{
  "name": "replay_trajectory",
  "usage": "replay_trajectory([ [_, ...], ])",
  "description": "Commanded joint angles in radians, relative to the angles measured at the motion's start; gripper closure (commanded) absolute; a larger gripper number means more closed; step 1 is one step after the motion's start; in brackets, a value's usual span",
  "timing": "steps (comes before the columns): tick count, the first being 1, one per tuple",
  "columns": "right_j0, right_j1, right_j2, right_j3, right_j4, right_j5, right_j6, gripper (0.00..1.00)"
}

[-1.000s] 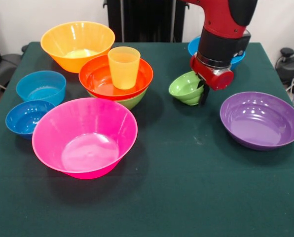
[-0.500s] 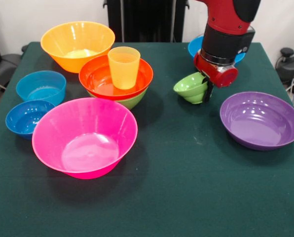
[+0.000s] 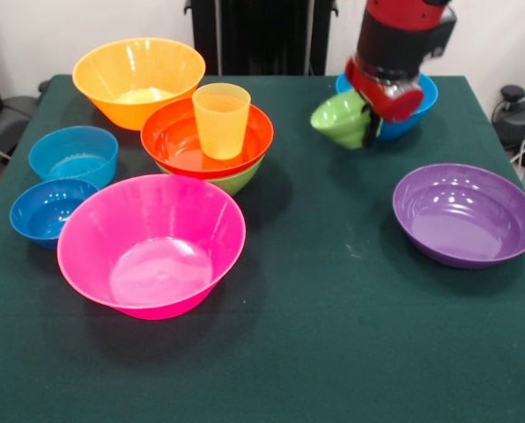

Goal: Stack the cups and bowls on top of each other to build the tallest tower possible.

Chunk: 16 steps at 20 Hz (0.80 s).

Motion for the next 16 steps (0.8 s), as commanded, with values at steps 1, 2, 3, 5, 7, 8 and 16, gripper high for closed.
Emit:
replay_trajectory([
  [1,0.008,-0.105,-0.069,-0.066,-0.113,0.259,0.069,1.0],
  [2,0.004,-0.121,-0.078,-0.074,-0.124,0.29,0.063,1.0],
  [3,0.002,-0.13,-0.087,-0.084,-0.136,0.31,0.059,1.0],
  [5,0.002,-0.155,-0.1,-0.096,-0.157,0.345,0.047,1.0],
  [7,-0.007,-0.178,-0.102,-0.107,-0.186,0.366,0.01,1.0],
  [8,-0.014,-0.192,-0.102,-0.111,-0.198,0.383,-0.005,1.0],
  [16,-0.037,-0.216,-0.113,-0.132,-0.277,0.388,-0.03,1.0],
])
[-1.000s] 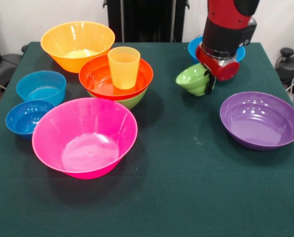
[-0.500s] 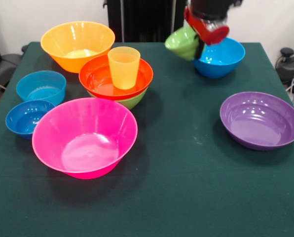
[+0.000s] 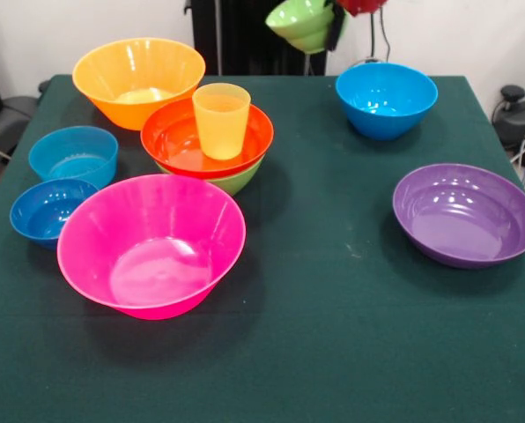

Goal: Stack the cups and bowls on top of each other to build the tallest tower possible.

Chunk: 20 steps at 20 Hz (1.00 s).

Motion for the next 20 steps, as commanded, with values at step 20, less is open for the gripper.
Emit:
replay_trajectory([
  [20,-0.127,0.033,0.104,-0.174,-0.275,-0.067,-0.104,1.0],
])
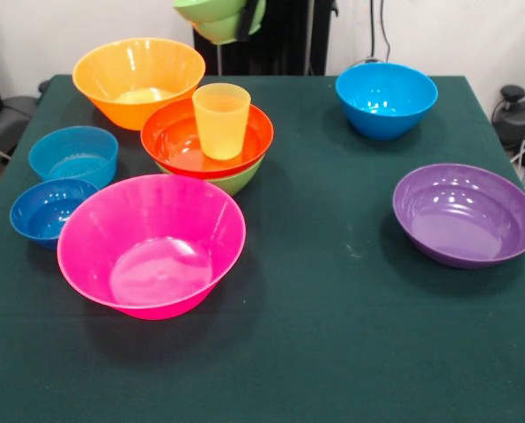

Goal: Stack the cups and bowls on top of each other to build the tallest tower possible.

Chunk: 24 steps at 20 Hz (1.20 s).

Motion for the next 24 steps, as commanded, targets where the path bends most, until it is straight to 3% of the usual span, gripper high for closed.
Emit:
replay_trajectory([
  [1,-0.016,0.039,0.128,-0.039,-0.11,-0.056,-0.105,1.0],
  [5,-0.021,0.044,0.131,-0.051,-0.145,-0.059,-0.111,1.0],
  [12,-0.084,0.017,0.232,0.021,-0.108,-0.125,-0.11,1.0],
  [24,-0.082,0.009,0.246,0.052,-0.142,-0.172,-0.074,1.0],
])
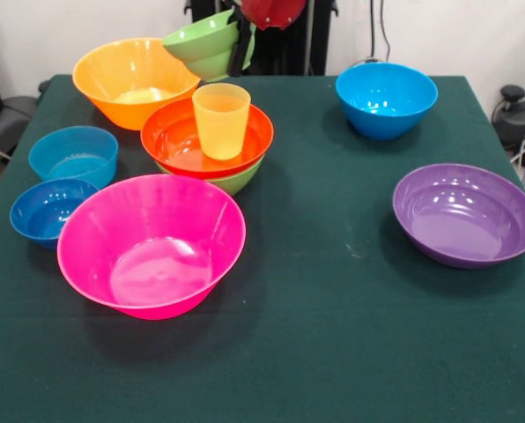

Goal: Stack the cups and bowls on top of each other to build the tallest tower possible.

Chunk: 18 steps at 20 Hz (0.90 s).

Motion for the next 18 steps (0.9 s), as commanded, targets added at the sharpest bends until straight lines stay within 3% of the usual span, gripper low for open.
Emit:
replay_trajectory([
  [1,-0.015,0.01,0.137,0.055,-0.076,-0.042,-0.074,1.0],
  [18,0.024,0.03,0.095,0.036,-0.108,-0.042,-0.037,1.0],
])
